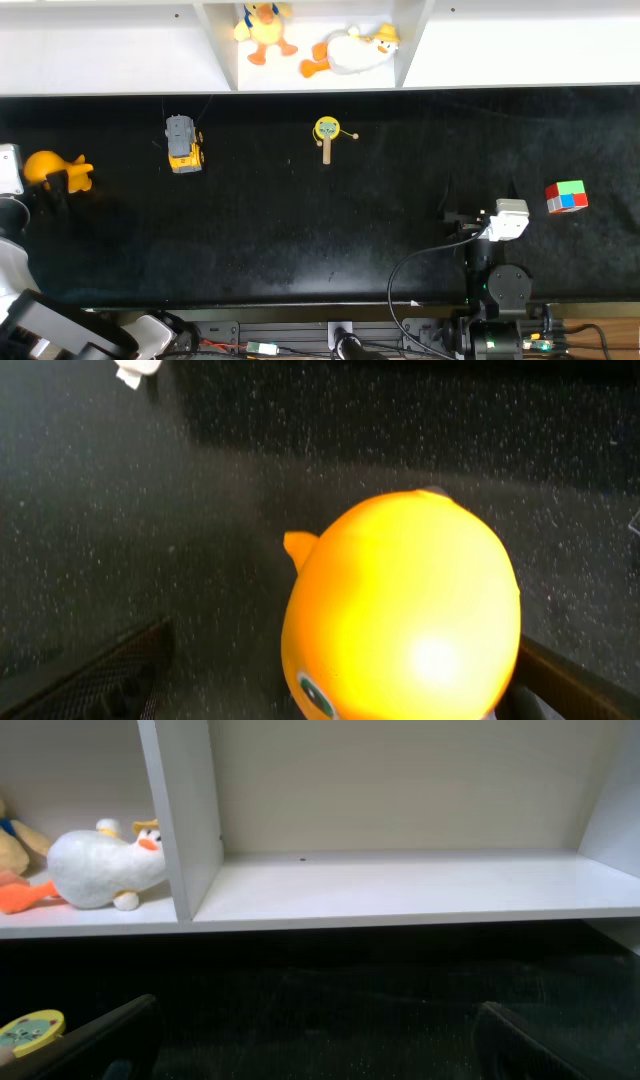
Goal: Store Toys
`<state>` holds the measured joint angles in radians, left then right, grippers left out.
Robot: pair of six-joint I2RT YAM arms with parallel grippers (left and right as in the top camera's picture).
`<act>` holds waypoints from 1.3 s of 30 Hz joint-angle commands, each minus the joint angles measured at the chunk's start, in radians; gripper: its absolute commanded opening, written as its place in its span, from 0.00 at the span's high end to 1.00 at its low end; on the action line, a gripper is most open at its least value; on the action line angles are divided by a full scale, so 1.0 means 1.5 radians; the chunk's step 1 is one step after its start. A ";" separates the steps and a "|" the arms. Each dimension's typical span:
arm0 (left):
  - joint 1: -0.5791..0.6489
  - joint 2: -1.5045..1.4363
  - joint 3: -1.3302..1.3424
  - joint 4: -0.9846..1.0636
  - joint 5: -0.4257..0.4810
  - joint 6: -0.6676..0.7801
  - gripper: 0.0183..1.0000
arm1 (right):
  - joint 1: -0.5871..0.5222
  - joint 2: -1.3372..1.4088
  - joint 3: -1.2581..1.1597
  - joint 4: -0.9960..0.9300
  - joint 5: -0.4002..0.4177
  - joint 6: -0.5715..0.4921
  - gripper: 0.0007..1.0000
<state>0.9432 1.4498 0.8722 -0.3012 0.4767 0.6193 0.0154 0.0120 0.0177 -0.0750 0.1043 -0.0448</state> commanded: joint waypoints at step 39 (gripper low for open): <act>-0.066 -0.133 0.018 -0.032 0.056 -0.164 0.98 | 0.004 -0.006 -0.009 0.003 -0.002 0.003 0.00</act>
<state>0.8711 1.2774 0.8726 -0.3534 0.5125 0.4652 0.0154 0.0120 0.0177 -0.0750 0.1043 -0.0452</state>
